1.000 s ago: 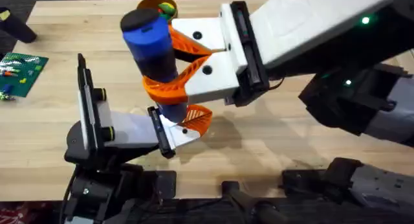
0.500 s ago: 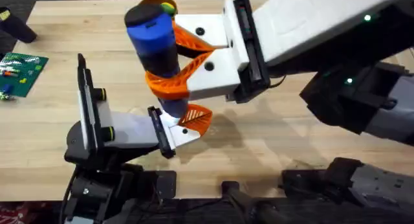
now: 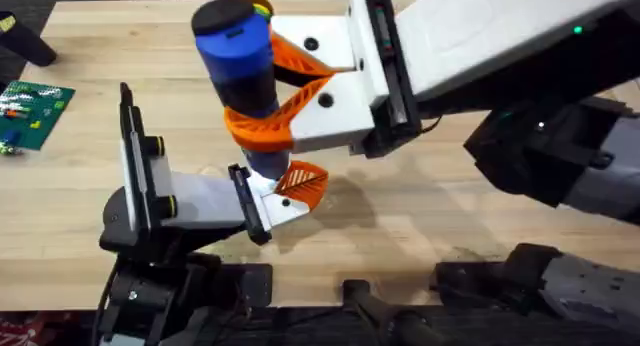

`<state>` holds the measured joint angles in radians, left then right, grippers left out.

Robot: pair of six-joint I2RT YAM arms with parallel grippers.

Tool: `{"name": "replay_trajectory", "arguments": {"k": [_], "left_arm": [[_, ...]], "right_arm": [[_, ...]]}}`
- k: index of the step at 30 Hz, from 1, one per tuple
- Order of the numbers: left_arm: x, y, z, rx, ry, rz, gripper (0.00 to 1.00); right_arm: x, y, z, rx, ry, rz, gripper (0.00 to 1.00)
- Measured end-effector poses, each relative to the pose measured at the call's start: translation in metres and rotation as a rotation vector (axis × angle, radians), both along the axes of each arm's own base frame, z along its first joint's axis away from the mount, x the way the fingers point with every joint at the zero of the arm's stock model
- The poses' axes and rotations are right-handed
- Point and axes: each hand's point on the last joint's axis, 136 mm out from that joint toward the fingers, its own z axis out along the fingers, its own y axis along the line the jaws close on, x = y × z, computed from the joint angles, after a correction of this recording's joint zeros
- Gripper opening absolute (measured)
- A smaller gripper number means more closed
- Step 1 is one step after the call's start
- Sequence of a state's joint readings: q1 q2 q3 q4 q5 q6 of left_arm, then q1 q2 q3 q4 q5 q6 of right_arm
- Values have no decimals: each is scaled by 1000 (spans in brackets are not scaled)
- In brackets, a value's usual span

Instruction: Pick up the gripper from the table and insert it into the empty holder that is missing its gripper. Then pick up a screw, insert it into the mounting hole, and use the screwdriver to tighten it. Finally, clean up the table by picking up the vegetable and placing it into the bucket.

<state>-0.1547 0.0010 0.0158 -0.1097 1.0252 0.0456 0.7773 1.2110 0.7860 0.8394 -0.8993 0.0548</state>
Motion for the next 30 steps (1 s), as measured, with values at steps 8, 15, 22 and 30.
{"name": "replay_trajectory", "arguments": {"k": [8,15,22,30], "left_arm": [[0,0,0,0,0,0,10],[0,0,0,0,0,0,10],[0,0,0,0,0,0,10],[0,0,0,0,0,0,10]], "right_arm": [[0,0,-2,-9,16,2,44],[0,0,-8,-18,29,2,44],[0,0,-10,-20,34,2,44],[1,0,-9,-19,34,-1,44]]}}
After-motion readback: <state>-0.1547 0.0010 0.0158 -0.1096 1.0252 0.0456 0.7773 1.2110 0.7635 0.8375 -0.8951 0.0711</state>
